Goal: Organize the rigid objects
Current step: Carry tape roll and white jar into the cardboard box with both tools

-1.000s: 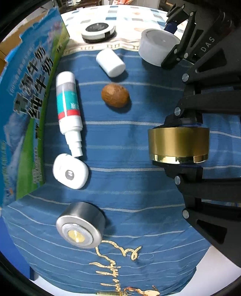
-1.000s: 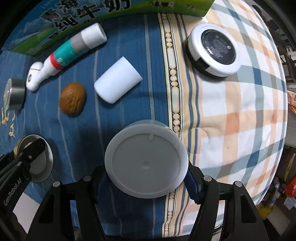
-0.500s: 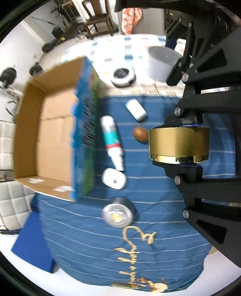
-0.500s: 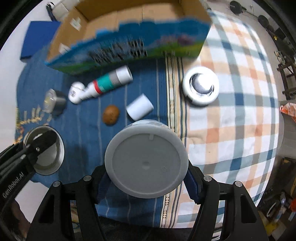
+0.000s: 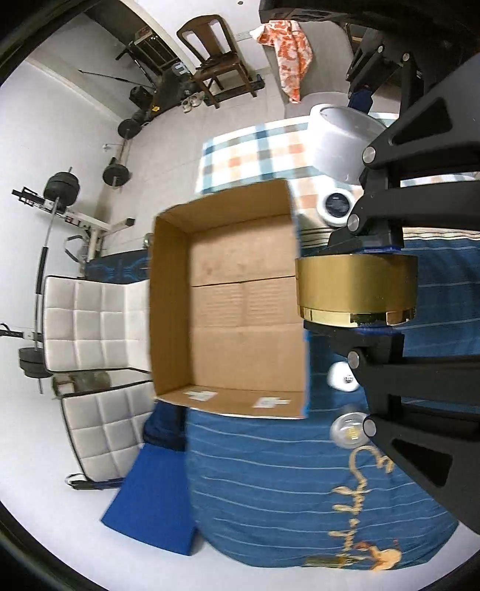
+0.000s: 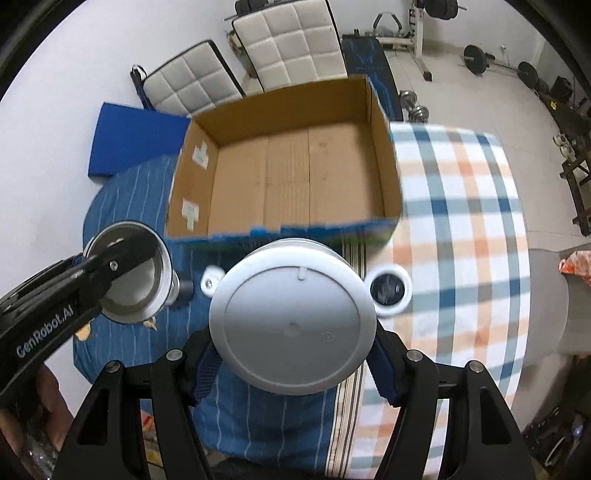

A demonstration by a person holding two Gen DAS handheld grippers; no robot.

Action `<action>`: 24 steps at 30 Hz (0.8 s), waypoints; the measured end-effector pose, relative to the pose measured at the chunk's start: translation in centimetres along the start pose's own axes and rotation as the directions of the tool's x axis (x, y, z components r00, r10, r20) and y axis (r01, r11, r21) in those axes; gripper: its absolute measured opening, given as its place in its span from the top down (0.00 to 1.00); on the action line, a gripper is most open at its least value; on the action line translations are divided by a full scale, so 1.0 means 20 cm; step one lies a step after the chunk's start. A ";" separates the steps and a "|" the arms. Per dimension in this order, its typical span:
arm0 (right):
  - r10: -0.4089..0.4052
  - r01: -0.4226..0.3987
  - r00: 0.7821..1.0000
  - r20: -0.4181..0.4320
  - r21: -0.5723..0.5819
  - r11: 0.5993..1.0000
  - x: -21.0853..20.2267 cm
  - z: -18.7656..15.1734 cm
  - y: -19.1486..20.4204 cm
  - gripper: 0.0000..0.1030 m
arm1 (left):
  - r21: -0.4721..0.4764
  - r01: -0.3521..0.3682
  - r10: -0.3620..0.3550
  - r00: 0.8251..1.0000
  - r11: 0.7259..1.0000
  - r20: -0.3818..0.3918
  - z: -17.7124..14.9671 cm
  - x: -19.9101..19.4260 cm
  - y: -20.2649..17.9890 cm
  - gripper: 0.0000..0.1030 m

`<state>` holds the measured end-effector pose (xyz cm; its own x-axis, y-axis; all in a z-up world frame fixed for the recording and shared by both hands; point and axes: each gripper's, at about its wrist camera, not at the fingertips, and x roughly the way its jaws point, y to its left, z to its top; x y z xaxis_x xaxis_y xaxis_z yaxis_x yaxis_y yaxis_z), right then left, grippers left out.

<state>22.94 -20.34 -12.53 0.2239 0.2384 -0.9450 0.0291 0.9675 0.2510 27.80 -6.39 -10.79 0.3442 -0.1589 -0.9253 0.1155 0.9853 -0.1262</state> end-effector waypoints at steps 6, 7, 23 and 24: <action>-0.017 0.016 1.000 0.021 0.006 1.000 0.03 0.23 -0.05 0.32 | 0.007 0.002 -0.002 1.000 1.000 0.011 0.20 0.09 0.01 0.77; -0.023 0.023 0.999 0.024 0.005 1.000 0.05 0.27 -0.06 0.32 | 0.012 -0.002 0.002 1.000 1.000 0.013 0.25 0.11 0.01 0.77; -0.160 0.159 0.987 -0.027 -0.037 0.987 0.64 0.96 -0.15 0.32 | -0.078 0.038 -0.054 0.975 0.996 -0.214 0.78 0.90 0.15 0.77; -0.168 0.166 0.985 -0.038 -0.037 0.985 0.69 0.98 -0.16 0.32 | -0.081 0.037 -0.054 0.971 0.996 -0.231 0.79 0.95 0.15 0.77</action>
<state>45.08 -21.78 -22.32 0.1785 0.0760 -0.9810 0.0301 0.9961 0.0826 49.37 -7.39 -23.12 0.1130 -0.1933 -0.9746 0.0521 0.9807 -0.1885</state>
